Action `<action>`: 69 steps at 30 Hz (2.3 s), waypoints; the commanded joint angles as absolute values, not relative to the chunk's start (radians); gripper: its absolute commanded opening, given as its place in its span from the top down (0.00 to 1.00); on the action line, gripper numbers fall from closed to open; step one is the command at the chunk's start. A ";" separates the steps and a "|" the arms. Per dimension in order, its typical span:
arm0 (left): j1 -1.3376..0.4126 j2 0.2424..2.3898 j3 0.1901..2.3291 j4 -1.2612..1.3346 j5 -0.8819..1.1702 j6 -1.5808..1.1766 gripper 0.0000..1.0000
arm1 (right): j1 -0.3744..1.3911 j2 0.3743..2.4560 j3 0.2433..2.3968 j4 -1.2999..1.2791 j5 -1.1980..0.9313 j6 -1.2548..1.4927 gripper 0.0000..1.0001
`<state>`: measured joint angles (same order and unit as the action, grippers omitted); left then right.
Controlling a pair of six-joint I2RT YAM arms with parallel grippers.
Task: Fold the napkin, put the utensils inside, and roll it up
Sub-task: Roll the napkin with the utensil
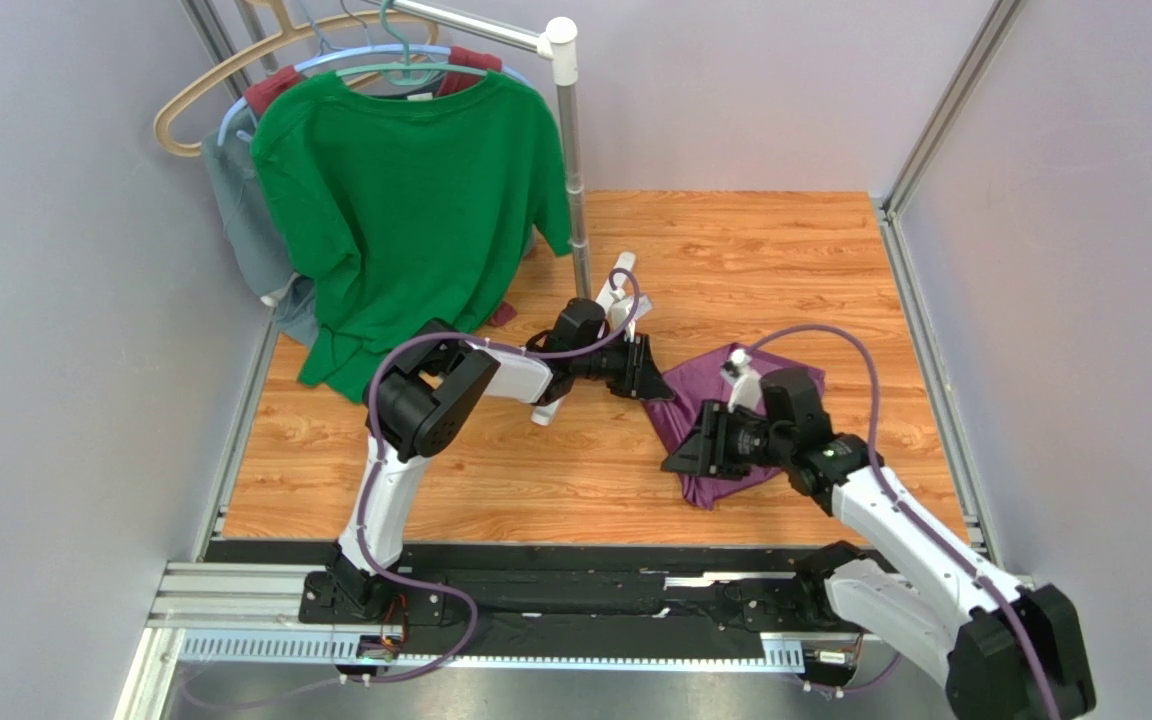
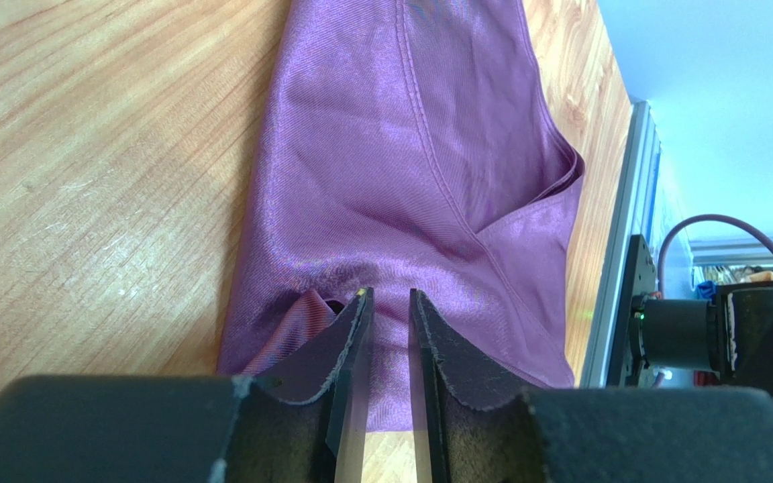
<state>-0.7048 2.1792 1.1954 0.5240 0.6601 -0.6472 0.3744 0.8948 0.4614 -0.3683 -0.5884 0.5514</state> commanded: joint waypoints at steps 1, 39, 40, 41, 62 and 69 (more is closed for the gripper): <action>-0.707 2.189 1.221 0.505 0.653 -0.626 0.72 | 0.561 0.983 0.535 -0.382 -0.389 0.555 0.51; -0.707 2.187 1.250 0.439 0.649 -0.592 0.73 | 0.810 1.183 0.707 -0.704 0.124 0.535 0.56; -0.707 2.189 1.250 0.437 0.647 -0.592 0.72 | 0.811 1.187 0.701 -0.701 0.126 0.534 0.56; -0.707 2.187 1.252 0.436 0.647 -0.591 0.73 | 0.811 1.201 0.696 -0.696 0.127 0.535 0.56; -0.707 2.191 1.264 0.413 0.649 -0.583 0.73 | 0.811 1.183 0.715 -0.710 0.149 0.534 0.55; -0.709 2.192 1.267 0.408 0.649 -0.581 0.73 | 0.811 1.166 0.715 -0.723 0.176 0.535 0.54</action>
<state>-0.7055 2.1792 1.2385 0.4263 0.6563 -0.6125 0.8093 1.1828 0.6903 -0.7189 0.1310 0.5438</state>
